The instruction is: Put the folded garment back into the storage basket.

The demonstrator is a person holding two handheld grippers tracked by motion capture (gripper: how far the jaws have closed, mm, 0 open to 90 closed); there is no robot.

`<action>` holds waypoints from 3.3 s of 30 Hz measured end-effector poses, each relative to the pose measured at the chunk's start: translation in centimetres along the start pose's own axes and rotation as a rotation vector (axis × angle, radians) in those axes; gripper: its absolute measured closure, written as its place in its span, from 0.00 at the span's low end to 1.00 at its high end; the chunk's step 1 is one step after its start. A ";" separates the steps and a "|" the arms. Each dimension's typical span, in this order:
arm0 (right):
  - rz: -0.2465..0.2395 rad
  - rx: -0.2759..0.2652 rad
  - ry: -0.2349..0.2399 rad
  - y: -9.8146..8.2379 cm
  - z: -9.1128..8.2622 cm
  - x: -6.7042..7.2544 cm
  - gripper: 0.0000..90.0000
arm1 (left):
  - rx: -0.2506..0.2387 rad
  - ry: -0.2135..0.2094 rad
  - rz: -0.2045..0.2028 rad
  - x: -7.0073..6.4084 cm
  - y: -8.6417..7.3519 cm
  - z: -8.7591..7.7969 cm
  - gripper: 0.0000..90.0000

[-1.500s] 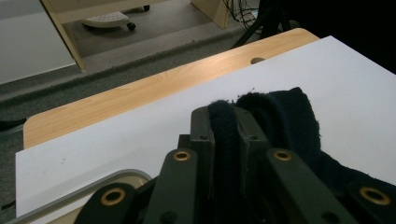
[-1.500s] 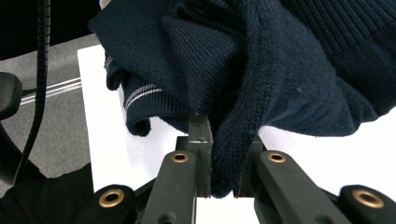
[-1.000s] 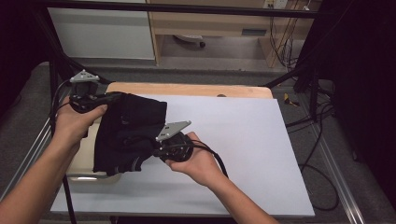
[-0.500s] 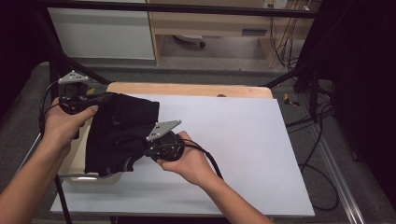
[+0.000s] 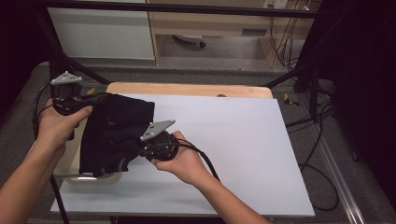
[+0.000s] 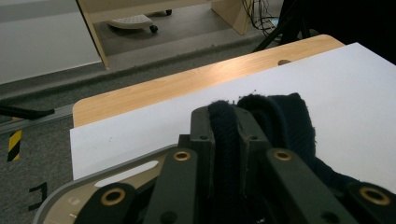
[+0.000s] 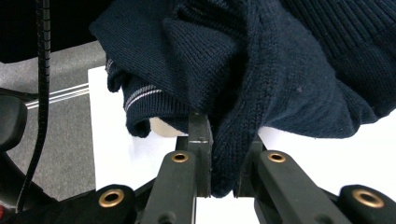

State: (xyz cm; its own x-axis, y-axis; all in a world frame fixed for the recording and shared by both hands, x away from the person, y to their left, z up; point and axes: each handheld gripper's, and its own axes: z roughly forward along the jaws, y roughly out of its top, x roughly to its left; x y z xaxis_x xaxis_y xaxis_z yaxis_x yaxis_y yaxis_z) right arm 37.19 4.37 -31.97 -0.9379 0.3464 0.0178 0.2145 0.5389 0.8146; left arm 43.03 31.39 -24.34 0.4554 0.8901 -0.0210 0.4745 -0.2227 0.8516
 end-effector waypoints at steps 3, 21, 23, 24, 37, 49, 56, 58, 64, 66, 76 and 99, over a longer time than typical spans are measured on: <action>0.001 -0.002 0.002 0.1 0.3 0.0 0.91 | 0.001 0.006 -0.002 0.2 -0.1 -0.1 0.88; -0.006 -0.002 0.009 0.8 1.5 0.2 0.91 | -0.004 0.019 -0.012 1.1 -0.4 -0.6 0.88; -0.006 -0.002 0.010 0.9 1.6 0.3 0.91 | -0.002 0.021 -0.012 1.2 -0.5 -0.7 0.88; -0.008 -0.001 0.011 0.9 1.7 0.3 0.91 | -0.003 0.022 -0.013 1.2 -0.5 -0.7 0.88; -0.008 -0.004 0.012 1.3 2.4 0.4 0.91 | -0.006 0.031 -0.020 1.8 -0.6 -1.0 0.88; -0.014 -0.009 0.017 1.6 3.3 0.6 0.91 | -0.008 0.043 -0.027 2.4 -0.9 -1.2 0.88; -0.012 -0.012 0.021 1.8 3.9 0.6 0.91 | -0.008 0.053 -0.024 2.8 -1.0 -1.4 0.88; -0.013 -0.013 0.022 1.8 4.1 0.6 0.91 | -0.006 0.056 -0.023 2.9 -1.1 -1.4 0.88; -0.009 -0.020 0.024 1.8 4.6 0.6 0.91 | -0.001 0.061 -0.026 3.2 -1.2 -1.2 0.88; -0.007 -0.022 0.025 1.8 4.8 0.6 0.91 | -0.001 0.063 -0.025 3.3 -1.2 -1.2 0.88; -0.002 -0.033 0.026 1.8 5.3 0.6 0.91 | -0.004 0.071 -0.023 3.5 -1.4 -1.5 0.88; 0.003 -0.040 0.043 2.3 6.8 0.8 0.91 | -0.006 0.091 -0.041 4.8 -2.2 -2.1 0.88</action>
State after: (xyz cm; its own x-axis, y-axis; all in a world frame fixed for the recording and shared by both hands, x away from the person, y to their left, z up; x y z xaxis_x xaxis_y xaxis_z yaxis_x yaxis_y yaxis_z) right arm 38.75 11.10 -34.05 -0.9483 0.3143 0.0445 0.2070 0.5062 0.8372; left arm 42.57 37.01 -25.18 0.3650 0.9310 -0.0079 0.4864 -0.1834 0.8543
